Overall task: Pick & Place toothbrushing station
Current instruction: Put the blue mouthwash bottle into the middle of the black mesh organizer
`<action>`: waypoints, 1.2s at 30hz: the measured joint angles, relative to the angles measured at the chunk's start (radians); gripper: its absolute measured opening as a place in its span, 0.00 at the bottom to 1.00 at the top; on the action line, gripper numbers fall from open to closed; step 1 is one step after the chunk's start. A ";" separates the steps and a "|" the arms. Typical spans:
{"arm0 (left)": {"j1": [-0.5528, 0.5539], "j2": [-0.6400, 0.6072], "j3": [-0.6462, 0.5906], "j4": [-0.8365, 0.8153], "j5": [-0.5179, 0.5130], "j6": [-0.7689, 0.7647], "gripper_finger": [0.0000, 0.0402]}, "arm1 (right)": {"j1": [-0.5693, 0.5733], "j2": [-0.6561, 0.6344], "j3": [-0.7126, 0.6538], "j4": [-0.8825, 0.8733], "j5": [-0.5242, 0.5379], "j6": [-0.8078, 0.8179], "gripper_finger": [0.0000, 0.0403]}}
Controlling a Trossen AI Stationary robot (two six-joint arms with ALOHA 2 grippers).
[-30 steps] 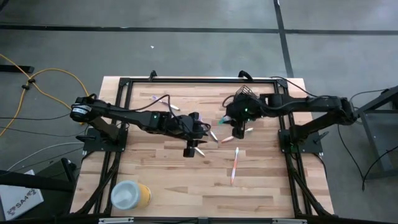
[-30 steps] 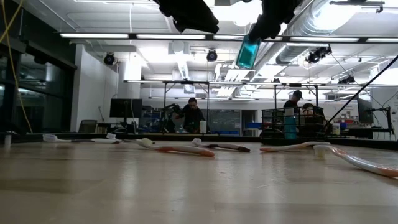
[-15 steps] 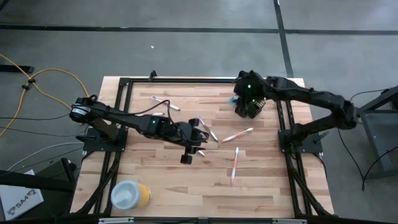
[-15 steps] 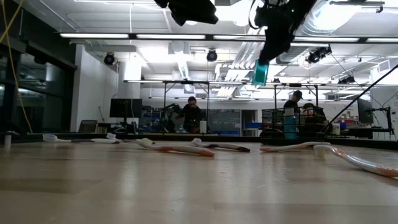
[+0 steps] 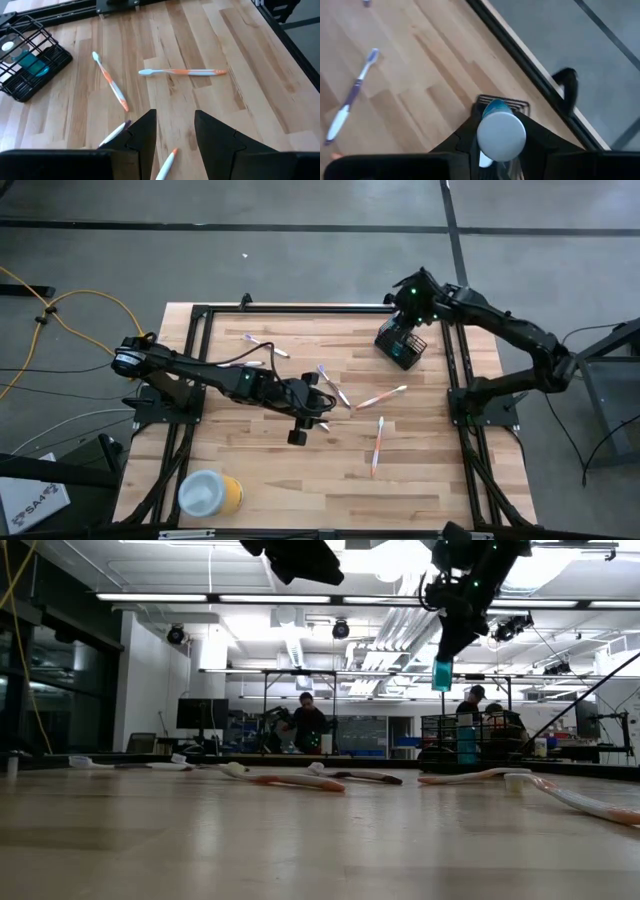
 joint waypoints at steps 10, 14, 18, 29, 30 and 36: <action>0.000 0.000 0.000 0.000 0.000 0.001 0.32 | -0.046 0.000 -0.001 -0.097 -0.001 0.102 0.22; 0.000 0.000 0.000 0.000 0.000 0.001 0.32 | -0.046 -0.009 -0.001 -0.099 0.000 0.131 0.21; 0.000 0.000 0.000 0.000 0.000 0.000 0.32 | -0.043 -0.029 -0.001 -0.120 0.003 0.145 0.22; -0.002 0.000 0.000 0.000 0.000 -0.003 0.32 | -0.036 -0.081 -0.035 -0.141 0.026 0.183 0.22; -0.005 0.000 0.000 0.000 0.000 -0.003 0.32 | -0.036 -0.087 -0.054 -0.137 0.026 0.183 0.22; -0.021 0.000 0.000 0.000 0.002 0.001 0.32 | -0.036 -0.139 -0.145 -0.076 0.026 0.188 0.22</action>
